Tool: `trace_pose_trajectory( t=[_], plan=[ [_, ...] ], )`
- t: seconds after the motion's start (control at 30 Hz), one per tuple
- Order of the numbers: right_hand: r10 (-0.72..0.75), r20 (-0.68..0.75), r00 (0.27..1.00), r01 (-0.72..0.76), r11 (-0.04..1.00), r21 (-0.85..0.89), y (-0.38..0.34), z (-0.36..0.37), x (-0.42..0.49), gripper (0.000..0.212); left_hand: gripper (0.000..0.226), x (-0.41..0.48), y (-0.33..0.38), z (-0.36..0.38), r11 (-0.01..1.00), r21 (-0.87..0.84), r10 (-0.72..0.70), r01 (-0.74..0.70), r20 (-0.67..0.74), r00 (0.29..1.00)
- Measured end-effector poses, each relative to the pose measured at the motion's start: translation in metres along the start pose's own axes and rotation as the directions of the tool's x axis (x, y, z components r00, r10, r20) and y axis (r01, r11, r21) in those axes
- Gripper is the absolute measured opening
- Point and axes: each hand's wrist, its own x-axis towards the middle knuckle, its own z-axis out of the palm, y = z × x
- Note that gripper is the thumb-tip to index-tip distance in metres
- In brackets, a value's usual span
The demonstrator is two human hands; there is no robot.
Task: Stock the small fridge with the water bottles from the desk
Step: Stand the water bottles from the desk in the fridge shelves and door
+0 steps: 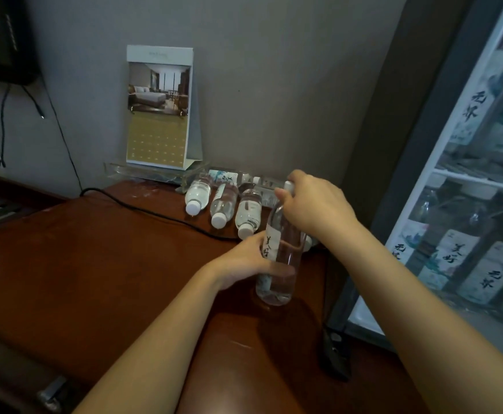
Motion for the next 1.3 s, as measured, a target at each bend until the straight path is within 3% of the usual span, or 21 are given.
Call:
trace_pose_trajectory(
  t=[0.13, 0.33, 0.43, 0.53, 0.73, 0.87, 1.0, 1.2, 1.3],
  plan=[
    [-0.046, -0.083, 0.996, 0.045, 0.999, -0.022, -0.003, 0.009, -0.022, 0.019, 0.066, -0.002, -0.003, -0.004, 0.996, -0.082, -0.035, 0.038, 0.039, 0.999],
    [0.025, -0.11, 0.994, -0.02, 0.999, 0.045, -0.002, 0.013, -0.049, 0.049, 0.081, -0.007, 0.003, 0.003, 0.993, 0.112, -0.04, 0.047, -0.069, 0.997],
    [0.017, -0.075, 0.997, -0.013, 0.998, 0.056, -0.007, 0.011, -0.056, 0.062, 0.068, -0.021, 0.008, 0.013, 0.995, 0.094, -0.021, 0.033, -0.133, 0.991],
    [-0.01, -0.053, 0.999, 0.015, 0.995, 0.103, -0.005, 0.004, -0.067, 0.056, 0.069, -0.039, 0.017, 0.023, 0.99, 0.136, -0.02, 0.045, -0.182, 0.983],
    [-0.088, -0.036, 0.995, 0.094, 0.972, 0.214, 0.005, -0.011, -0.112, 0.047, 0.066, -0.085, 0.033, 0.054, 0.992, 0.124, -0.02, 0.039, -0.15, 0.989],
    [-0.138, -0.079, 0.987, 0.159, 0.852, 0.498, 0.032, -0.014, -0.164, 0.061, 0.065, -0.119, 0.04, 0.084, 0.994, 0.108, -0.006, 0.027, -0.194, 0.981],
    [-0.056, 0.065, 0.996, -0.011, 0.665, 0.746, 0.066, -0.008, -0.227, 0.075, 0.065, -0.142, 0.049, 0.119, 0.995, 0.095, 0.034, -0.016, -0.182, 0.983],
    [0.019, 0.09, 0.996, -0.085, 0.575, 0.814, 0.1, -0.015, -0.287, 0.09, 0.042, -0.14, 0.055, 0.194, 0.997, 0.063, 0.055, -0.046, -0.137, 0.989],
    [0.11, 0.084, 0.99, -0.131, 0.558, 0.82, 0.126, -0.031, -0.309, 0.09, 0.044, -0.132, 0.059, 0.228, 0.997, 0.039, 0.075, -0.072, -0.095, 0.993]
  ],
)
